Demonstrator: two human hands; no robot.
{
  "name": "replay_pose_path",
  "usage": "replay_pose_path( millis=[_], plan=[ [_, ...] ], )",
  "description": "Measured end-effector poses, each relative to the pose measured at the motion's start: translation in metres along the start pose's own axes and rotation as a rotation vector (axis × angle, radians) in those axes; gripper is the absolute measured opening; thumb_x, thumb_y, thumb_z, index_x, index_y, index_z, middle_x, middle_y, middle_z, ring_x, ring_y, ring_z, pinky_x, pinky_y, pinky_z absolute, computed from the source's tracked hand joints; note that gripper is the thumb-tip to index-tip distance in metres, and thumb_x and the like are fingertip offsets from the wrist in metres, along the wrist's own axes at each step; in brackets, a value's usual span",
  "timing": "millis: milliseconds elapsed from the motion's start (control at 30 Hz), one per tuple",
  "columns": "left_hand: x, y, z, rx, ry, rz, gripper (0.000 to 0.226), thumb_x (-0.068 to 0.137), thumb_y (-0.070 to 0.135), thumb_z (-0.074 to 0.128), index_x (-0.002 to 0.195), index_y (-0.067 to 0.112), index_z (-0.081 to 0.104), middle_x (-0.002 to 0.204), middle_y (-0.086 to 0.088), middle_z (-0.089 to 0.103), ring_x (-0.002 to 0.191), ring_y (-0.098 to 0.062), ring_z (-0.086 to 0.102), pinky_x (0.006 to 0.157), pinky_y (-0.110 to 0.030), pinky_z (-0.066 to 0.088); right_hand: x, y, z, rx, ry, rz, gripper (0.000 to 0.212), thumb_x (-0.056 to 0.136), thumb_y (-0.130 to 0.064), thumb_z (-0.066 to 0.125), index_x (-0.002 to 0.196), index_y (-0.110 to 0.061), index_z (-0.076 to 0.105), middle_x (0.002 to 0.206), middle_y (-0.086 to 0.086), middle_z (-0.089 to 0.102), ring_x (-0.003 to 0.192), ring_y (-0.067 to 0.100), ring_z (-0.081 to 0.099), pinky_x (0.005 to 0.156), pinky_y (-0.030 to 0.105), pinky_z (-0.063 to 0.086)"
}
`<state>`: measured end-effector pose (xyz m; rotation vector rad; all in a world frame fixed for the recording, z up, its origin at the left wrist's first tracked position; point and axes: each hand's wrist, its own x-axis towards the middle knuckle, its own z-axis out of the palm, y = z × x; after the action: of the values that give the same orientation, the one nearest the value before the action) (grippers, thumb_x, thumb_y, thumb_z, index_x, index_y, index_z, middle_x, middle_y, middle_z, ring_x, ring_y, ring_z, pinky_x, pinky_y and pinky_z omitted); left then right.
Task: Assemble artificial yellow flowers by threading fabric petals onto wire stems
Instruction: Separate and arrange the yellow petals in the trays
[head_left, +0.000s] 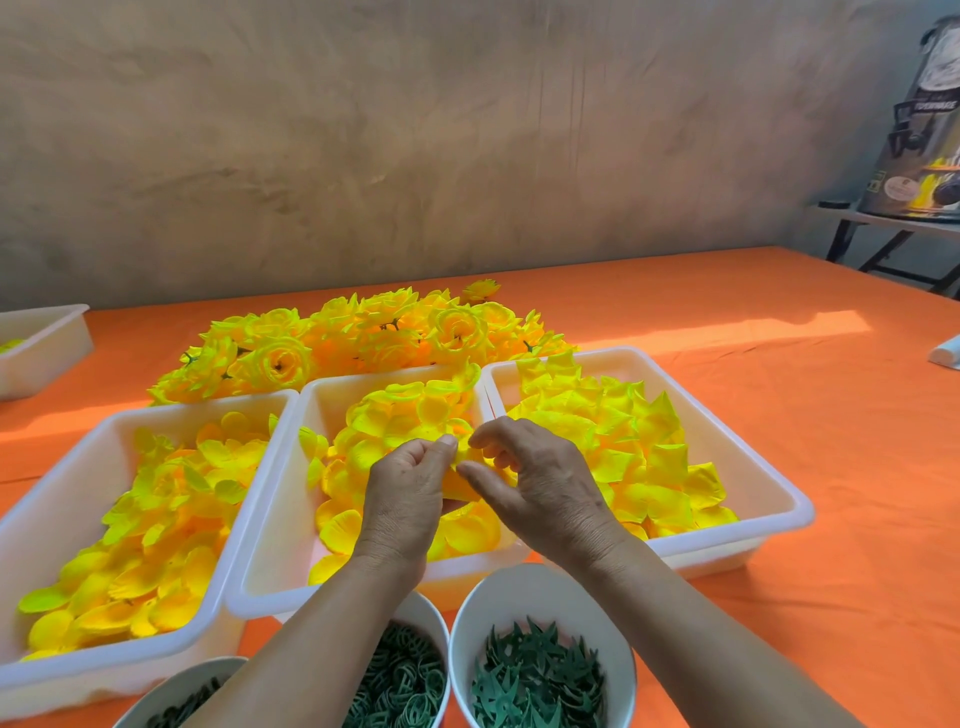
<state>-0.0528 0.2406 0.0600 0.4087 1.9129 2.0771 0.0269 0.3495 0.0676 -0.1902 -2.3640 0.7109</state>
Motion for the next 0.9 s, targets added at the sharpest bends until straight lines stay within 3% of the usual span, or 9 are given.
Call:
replay_pose_path(
  millis=[133,267,400,533,900],
  plan=[
    [-0.001,0.002,0.000,-0.030,-0.012,-0.001,0.030,0.092,0.032,0.064,0.075,0.008,0.066,0.060,0.000,0.065,0.060,-0.009,0.063,0.058,-0.025,0.054,0.000,0.000,0.001,-0.054,-0.017,-0.006,0.038,0.084,-0.051,0.066,0.111,-0.024,0.063,0.103,-0.004,0.065,0.090,0.015,0.060,0.077,0.034,0.051],
    [-0.006,0.006,0.001,-0.084,-0.079,0.009,0.030,0.088,0.038,0.064,0.076,0.012,0.074,0.066,-0.003,0.070,0.062,-0.008,0.066,0.056,-0.023,0.055,0.001,0.002,0.000,-0.055,0.029,0.010,0.025,0.092,-0.037,0.061,0.110,-0.022,0.068,0.099,-0.002,0.068,0.084,0.018,0.062,0.074,0.036,0.051],
    [-0.005,0.005,0.000,-0.082,-0.078,-0.018,0.018,0.093,0.020,0.063,0.083,0.011,0.075,0.078,-0.010,0.073,0.074,-0.018,0.069,0.063,-0.028,0.057,0.001,0.004,0.000,0.001,0.068,0.034,0.018,0.091,-0.024,0.063,0.107,-0.018,0.071,0.097,0.002,0.071,0.080,0.020,0.065,0.073,0.035,0.051],
    [-0.004,0.003,0.001,0.025,-0.056,-0.007,0.011,0.085,0.000,0.068,0.082,0.010,0.072,0.082,-0.011,0.071,0.075,-0.020,0.067,0.060,-0.026,0.056,0.003,0.009,0.000,0.125,0.146,0.159,0.003,0.085,-0.016,0.070,0.086,-0.014,0.072,0.081,0.001,0.073,0.073,0.017,0.067,0.069,0.035,0.053],
    [-0.007,0.005,0.001,0.067,-0.093,0.022,0.027,0.081,-0.006,0.067,0.071,0.017,0.077,0.078,-0.010,0.073,0.071,-0.018,0.069,0.065,-0.029,0.058,0.004,0.012,0.001,0.193,0.117,0.202,0.010,0.082,-0.020,0.072,0.079,-0.017,0.064,0.075,-0.001,0.067,0.070,0.014,0.063,0.063,0.031,0.051]
  ],
)
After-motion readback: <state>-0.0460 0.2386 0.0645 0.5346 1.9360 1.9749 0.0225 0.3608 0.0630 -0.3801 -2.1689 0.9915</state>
